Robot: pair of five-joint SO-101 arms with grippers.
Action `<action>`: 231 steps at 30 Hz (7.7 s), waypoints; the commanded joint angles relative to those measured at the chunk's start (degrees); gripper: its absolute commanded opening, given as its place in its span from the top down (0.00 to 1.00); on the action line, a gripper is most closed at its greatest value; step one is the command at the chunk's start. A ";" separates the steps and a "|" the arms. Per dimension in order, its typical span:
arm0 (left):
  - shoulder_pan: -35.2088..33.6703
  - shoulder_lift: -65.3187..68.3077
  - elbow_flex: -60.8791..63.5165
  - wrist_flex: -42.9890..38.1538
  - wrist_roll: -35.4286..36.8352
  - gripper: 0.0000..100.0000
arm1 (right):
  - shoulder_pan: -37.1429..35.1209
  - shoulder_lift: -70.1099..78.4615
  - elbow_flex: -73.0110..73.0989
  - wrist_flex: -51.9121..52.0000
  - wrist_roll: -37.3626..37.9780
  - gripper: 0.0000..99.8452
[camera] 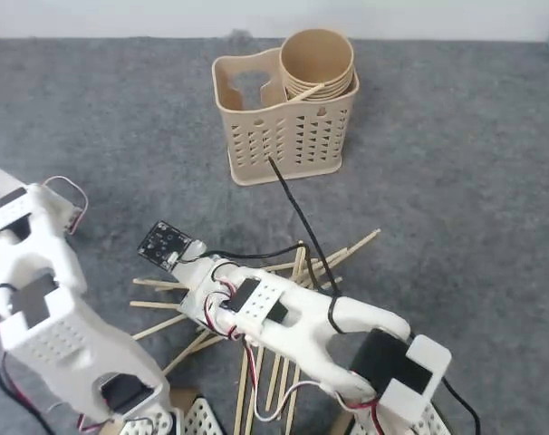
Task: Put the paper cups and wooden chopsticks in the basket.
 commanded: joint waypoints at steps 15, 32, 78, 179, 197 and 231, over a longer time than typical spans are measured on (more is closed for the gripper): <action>-0.44 -0.44 -2.24 0.53 0.35 0.94 | 2.59 -10.24 -0.97 4.26 3.34 0.99; -0.09 -0.53 -2.24 0.53 0.26 0.94 | 10.24 -50.42 20.48 -8.66 -7.74 0.99; 0.00 -0.53 -2.24 0.53 -1.23 0.94 | 36.62 5.49 -50.73 -52.62 -30.33 0.99; -32.35 0.00 -15.25 -0.53 11.87 0.93 | -16.48 -16.22 -6.24 42.77 -40.09 0.88; -43.69 0.09 -24.66 -5.80 11.87 0.93 | -27.30 -18.77 -4.84 47.25 -34.02 0.89; -50.73 0.18 -31.69 -16.09 11.87 0.93 | -21.76 -11.38 -2.81 40.13 -15.91 0.99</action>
